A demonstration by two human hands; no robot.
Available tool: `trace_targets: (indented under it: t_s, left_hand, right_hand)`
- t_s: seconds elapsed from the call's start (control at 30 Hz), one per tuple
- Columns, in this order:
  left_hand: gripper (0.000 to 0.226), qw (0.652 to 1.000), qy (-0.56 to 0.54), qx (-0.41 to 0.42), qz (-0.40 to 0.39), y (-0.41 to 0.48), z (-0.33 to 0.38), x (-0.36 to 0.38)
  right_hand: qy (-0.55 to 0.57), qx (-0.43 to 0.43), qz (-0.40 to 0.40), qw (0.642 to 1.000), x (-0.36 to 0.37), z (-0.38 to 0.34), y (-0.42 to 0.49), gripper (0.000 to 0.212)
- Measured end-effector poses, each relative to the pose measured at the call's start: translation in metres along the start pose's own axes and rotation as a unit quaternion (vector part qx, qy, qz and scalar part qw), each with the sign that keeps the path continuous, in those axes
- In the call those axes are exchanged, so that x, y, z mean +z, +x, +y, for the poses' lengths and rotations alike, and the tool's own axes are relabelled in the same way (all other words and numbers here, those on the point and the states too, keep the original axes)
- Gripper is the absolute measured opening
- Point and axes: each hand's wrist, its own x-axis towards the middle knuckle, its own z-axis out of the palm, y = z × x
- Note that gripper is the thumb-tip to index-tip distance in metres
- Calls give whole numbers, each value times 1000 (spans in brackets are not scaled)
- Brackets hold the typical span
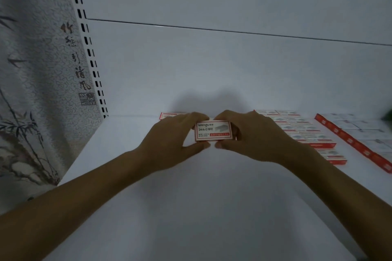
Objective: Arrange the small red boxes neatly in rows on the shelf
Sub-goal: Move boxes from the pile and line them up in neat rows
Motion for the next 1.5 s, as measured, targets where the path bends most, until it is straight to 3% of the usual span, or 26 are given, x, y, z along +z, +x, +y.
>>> trace_targets:
  t_s: [0.13,0.27,0.47,0.7,0.93,1.13,1.3,1.5]
  left_hand:
    - [81,999,-9,15,-33,19,36,12]
    - [86,999,-19,15,-45,39,74,39]
    - [84,999,16,36,-33,68,127,75]
    - [77,1000,6,-3,-21,76,161,105]
    - [83,999,-12,-42,-6,69,162,130]
    - [84,996,12,-85,-1,61,160,142]
    - [70,995,51,-88,-26,59,159,143]
    - [57,995,68,-74,-27,59,159,143]
  right_hand:
    - [2,14,23,1000,-14,27,-29,48]
    - [3,20,35,999,-31,61,-60,52]
    - [7,33,61,998,-59,120,-99,53]
    - [6,13,49,999,-57,167,-115,55]
    - [43,-16,-1,999,-40,186,-111,60]
    - [67,-12,49,996,-10,191,-107,69]
    - [68,-10,46,997,1,192,-109,82]
    - [77,-20,66,995,0,191,-115,57]
